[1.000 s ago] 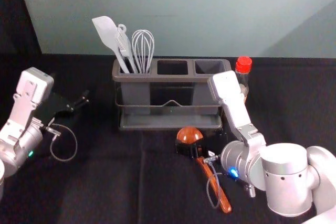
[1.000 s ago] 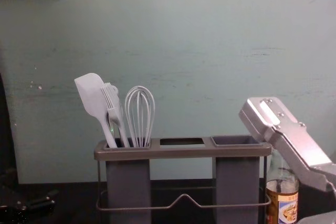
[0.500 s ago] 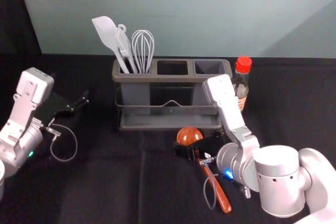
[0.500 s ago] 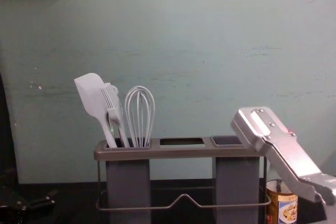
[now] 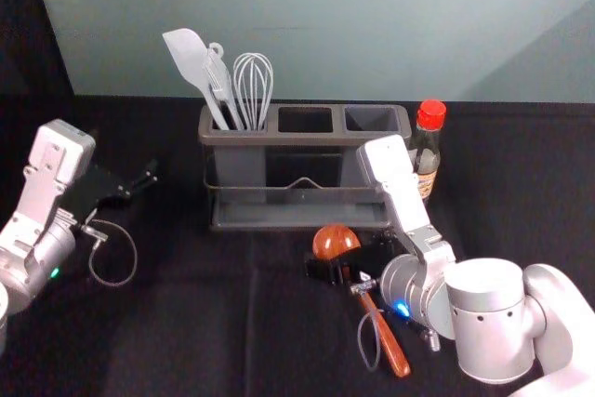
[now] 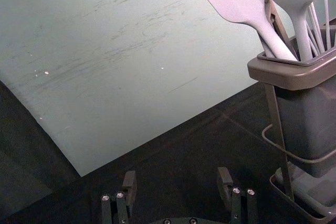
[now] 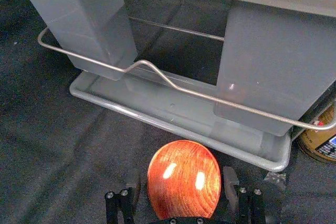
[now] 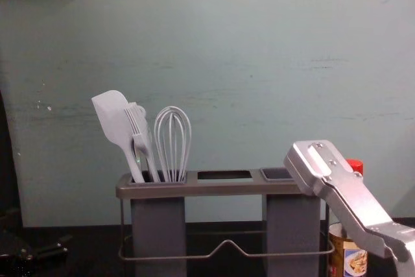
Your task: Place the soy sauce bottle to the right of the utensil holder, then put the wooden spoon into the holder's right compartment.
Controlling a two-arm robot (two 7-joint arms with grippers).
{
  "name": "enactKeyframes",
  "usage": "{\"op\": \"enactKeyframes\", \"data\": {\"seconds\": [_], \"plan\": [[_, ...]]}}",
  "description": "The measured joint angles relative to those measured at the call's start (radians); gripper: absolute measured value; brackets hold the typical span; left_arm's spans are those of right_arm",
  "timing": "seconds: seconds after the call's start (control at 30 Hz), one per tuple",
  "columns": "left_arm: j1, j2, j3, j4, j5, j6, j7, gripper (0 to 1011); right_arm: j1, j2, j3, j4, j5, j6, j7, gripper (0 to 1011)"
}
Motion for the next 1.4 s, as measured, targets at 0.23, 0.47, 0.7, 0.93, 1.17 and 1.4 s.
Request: {"op": "enactKeyframes", "data": {"seconds": [0.23, 0.47, 0.7, 0.93, 1.17, 1.4], "plan": [[0.0, 0.0, 0.0, 0.0, 0.0, 0.0, 0.0, 1005, -0.001, -0.008, 0.003, 0.014, -0.021, -0.009, 0.002, 895], [0.0, 0.0, 0.0, 0.0, 0.0, 0.0, 0.0, 1005, 0.002, -0.014, 0.002, 0.017, -0.046, -0.009, 0.006, 836], [0.0, 0.0, 0.0, 0.0, 0.0, 0.0, 0.0, 1005, -0.017, 0.001, 0.007, -0.046, -0.06, 0.008, 0.026, 836], [0.0, 0.0, 0.0, 0.0, 0.0, 0.0, 0.0, 1005, -0.051, 0.055, 0.01, -0.14, -0.059, 0.033, 0.099, 836], [0.0, 0.0, 0.0, 0.0, 0.0, 0.0, 0.0, 1005, -0.083, 0.189, 0.008, -0.249, -0.036, 0.013, 0.26, 836], [0.0, 0.0, 0.0, 0.0, 0.0, 0.0, 0.0, 1005, -0.111, 0.293, 0.038, -0.31, 0.026, -0.08, 0.38, 836]]}}
